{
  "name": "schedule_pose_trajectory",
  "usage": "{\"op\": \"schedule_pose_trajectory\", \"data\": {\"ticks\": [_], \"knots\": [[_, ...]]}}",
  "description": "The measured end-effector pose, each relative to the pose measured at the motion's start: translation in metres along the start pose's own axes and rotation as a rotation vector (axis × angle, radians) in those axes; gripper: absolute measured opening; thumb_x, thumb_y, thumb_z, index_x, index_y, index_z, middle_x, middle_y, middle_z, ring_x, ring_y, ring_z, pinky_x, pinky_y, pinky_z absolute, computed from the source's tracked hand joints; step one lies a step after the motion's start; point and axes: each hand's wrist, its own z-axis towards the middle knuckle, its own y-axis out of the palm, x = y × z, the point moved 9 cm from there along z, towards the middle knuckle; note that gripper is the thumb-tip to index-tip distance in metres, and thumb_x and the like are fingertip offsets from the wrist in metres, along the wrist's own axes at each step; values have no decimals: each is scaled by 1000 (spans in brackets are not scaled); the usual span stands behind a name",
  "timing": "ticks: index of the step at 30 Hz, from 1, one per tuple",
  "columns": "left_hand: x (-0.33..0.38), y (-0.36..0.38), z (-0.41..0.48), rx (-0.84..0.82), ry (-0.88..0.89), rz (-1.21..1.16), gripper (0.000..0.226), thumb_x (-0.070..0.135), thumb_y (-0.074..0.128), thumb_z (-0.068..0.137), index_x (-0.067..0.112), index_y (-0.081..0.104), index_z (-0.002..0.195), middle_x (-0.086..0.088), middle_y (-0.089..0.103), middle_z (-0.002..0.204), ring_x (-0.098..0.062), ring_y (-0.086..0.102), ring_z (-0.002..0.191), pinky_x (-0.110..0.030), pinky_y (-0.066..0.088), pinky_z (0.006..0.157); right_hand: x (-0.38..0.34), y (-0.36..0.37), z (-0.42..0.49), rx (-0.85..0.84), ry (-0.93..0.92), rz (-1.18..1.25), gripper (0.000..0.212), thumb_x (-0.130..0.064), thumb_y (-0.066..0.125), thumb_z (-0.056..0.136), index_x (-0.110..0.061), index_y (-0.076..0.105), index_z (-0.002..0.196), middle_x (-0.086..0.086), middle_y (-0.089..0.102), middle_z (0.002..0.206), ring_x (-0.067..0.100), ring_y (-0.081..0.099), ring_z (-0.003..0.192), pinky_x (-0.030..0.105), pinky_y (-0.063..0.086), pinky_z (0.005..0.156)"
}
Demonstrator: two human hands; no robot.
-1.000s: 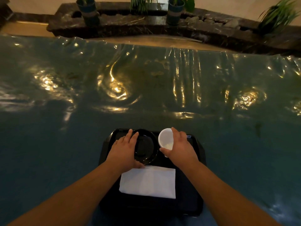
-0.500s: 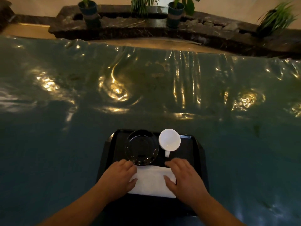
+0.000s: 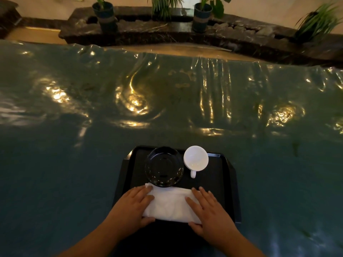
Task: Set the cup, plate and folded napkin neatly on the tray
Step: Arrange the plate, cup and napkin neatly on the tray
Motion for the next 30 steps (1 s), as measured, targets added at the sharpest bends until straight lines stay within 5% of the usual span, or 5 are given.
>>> {"op": "schedule_pose_trajectory", "data": {"ticks": [6, 11, 30], "knots": [[2, 1, 1, 22, -24, 10, 64, 77, 53, 80, 30, 70, 121, -1, 63, 139, -21, 63, 120, -40, 53, 96, -6, -2, -5, 27, -37, -20, 78, -51, 62, 84, -24, 40, 154, 9, 39, 160, 29, 35, 147, 43, 18, 117], [1, 0, 3, 23, -21, 26, 66, 80, 52, 79, 30, 71, 119, -1, 65, 137, -21, 65, 118, -40, 54, 94, -2, 19, -11, -85, -48, -78, 69, -58, 58, 79, -25, 56, 140, 8, 54, 150, 27, 52, 136, 37, 10, 119], [-2, -3, 12, 102, -47, 59, 64, 71, 58, 81, 21, 71, 119, -9, 68, 129, -28, 67, 111, -44, 56, 93, 12, 14, 4, 6, -47, -51, 54, -40, 48, 93, -26, 50, 145, 5, 44, 158, 26, 42, 144, 43, 20, 114]]}}
